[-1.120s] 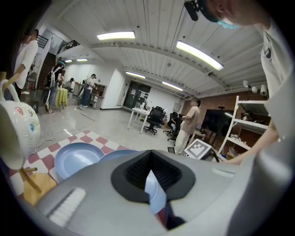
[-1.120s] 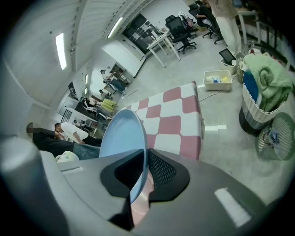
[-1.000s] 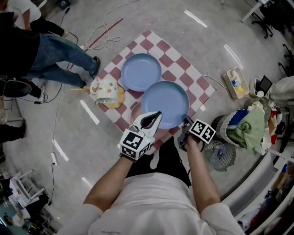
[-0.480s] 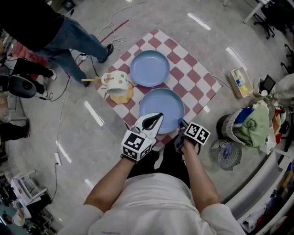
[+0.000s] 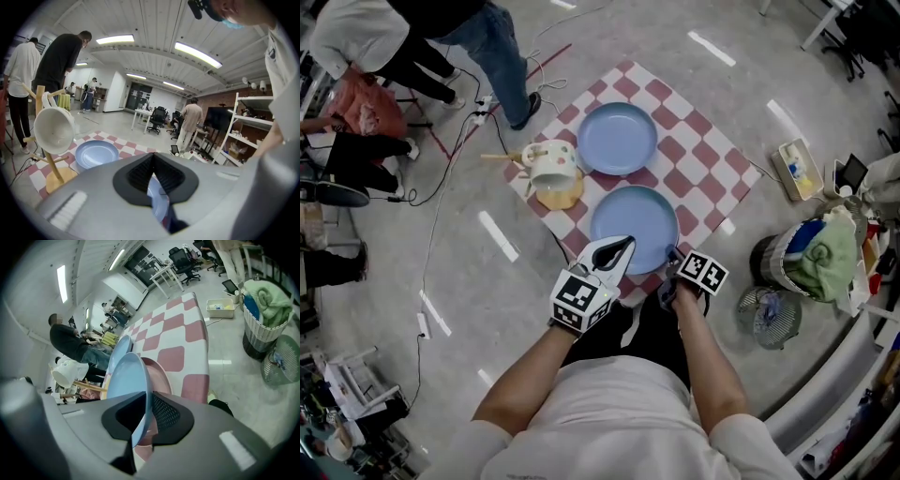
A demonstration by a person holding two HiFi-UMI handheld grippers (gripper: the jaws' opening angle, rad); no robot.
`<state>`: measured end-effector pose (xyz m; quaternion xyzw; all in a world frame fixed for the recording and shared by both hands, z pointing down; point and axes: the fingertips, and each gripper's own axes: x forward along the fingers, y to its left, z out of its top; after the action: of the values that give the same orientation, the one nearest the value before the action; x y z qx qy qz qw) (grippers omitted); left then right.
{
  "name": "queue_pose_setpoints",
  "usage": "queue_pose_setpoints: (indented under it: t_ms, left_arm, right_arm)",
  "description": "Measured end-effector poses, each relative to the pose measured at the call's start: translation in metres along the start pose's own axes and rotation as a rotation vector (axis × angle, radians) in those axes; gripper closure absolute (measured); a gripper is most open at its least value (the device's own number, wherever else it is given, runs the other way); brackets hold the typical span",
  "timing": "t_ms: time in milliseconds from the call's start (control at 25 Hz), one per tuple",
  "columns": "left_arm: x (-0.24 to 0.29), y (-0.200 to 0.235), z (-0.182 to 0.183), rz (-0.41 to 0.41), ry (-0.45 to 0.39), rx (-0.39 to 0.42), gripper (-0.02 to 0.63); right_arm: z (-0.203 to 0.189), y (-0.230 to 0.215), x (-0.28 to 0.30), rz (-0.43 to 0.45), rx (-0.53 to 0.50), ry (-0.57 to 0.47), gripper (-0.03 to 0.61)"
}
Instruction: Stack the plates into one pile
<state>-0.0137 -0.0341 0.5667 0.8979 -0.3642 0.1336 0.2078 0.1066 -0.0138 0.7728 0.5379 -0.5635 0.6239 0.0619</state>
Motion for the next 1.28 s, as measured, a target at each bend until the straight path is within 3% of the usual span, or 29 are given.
queue_pose_setpoints:
  t_ms: [200,480,680,880,1160,1280]
  left_arm:
    - [-0.005,0.004,0.0,-0.003,-0.005,0.003,0.607]
    - [-0.006,0.004,0.002,-0.007,-0.02,0.005,0.607]
    - [-0.006,0.002,0.008,-0.029,-0.029,0.001,0.607]
    - [0.0,0.0,0.011,-0.046,-0.019,-0.01,0.607]
    - [0.023,0.004,0.027,-0.031,-0.01,-0.002,0.607]
    - [0.037,0.01,0.034,-0.016,-0.007,-0.006,0.607]
  right_arm:
    - [-0.005,-0.004,0.002,-0.049,-0.055,0.014,0.532]
    - [-0.004,-0.02,0.0,-0.196,-0.271,0.05,0.501]
    - [0.002,-0.015,-0.014,-0.255,-0.347,0.025,0.5]
    - [0.019,0.01,-0.029,-0.222,-0.358,-0.028,0.502]
    - [0.06,0.063,-0.032,-0.081,-0.361,-0.089,0.513]
    - [0.08,0.074,-0.023,-0.053,-0.371,-0.082,0.556]
